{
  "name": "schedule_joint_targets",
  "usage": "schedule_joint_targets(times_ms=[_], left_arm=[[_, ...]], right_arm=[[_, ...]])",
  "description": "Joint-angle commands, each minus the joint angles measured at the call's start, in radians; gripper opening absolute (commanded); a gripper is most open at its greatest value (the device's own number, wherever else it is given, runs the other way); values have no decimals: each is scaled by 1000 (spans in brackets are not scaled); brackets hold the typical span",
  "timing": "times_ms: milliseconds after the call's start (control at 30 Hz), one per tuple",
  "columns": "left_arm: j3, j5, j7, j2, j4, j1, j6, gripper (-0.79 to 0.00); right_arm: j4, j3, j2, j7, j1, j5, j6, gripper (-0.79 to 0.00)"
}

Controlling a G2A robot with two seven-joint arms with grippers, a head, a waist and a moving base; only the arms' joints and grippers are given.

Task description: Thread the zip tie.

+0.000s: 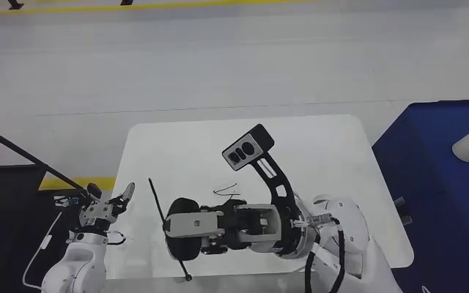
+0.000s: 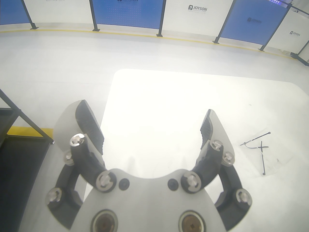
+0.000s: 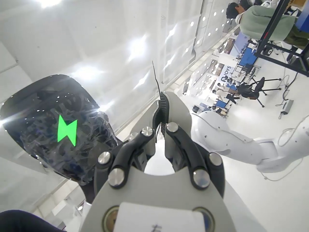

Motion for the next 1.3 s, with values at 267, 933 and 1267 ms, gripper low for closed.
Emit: schedule_joint_targets(times_ms=[267,933,1267], left_arm=[[0,0,0,0,0,0,0,0],[0,0,0,0,0,0,0,0],[0,0,0,0,0,0,0,0]], right_arm=[[-40,26,-19,10,22,181,-81,-785],[-57,-52,-51,-52,49,-284,-430,-785],[-34,78,-46,-87,16,-241,-330,-785]])
